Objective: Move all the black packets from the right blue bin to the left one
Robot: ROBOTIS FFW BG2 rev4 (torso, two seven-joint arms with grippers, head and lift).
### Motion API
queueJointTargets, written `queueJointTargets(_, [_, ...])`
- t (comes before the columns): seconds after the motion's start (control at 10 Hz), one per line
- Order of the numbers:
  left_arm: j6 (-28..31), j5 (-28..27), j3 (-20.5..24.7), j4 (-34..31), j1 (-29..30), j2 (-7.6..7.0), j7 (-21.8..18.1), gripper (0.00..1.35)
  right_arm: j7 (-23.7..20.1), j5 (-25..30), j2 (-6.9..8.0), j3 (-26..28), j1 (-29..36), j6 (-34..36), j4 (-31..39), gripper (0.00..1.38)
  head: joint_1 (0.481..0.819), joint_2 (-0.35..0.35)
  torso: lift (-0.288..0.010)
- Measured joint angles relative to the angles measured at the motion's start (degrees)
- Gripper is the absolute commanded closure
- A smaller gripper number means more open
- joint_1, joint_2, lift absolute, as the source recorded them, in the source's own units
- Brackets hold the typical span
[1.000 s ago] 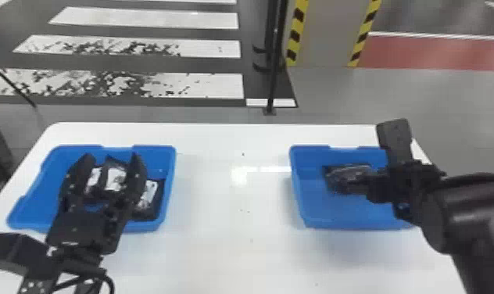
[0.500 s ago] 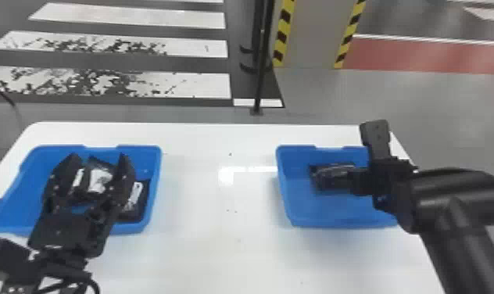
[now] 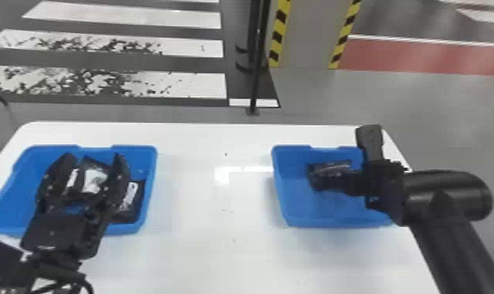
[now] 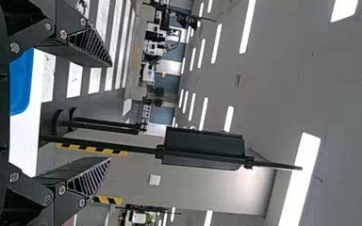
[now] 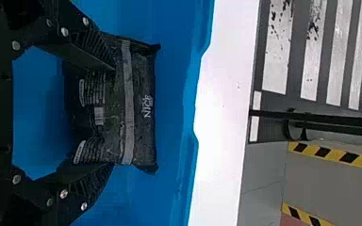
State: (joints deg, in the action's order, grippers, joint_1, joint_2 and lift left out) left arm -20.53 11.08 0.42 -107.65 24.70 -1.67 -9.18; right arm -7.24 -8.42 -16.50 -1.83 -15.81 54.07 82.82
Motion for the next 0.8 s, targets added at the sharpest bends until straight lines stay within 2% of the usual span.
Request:
queueJointTargets(0.1, [0.0, 0.0, 0.1, 0.0, 0.1, 0.0, -0.1, 0.36, -0.5, -1.7, -0.1, -0.1, 0.1, -1.5, -1.1, 1.1, 0.695, -0.114, -0.14])
queueJointTargets(0.4, [-0.4, -0.1, -0.1, 0.0, 0.1, -0.08, -0.3, 0.36, -2.9, -10.3, 0.17, 0.1, 4.2, -7.5, 2.2, 1.11, 0.695, -0.069, -0.14])
queueJointTargets(0.5, [-1.0, -0.2, -0.2, 0.0, 0.0, -0.09, -0.3, 0.36, -3.9, -14.3, 0.41, 1.2, 7.0, -8.1, 5.5, 1.11, 0.695, -0.046, -0.14])
queueJointTargets(0.8, [-1.9, -0.2, -0.2, 0.0, 0.1, -0.09, -0.3, 0.36, -5.3, -19.8, 1.53, 4.8, 14.6, -8.3, 17.6, 1.11, 0.695, -0.015, -0.14])
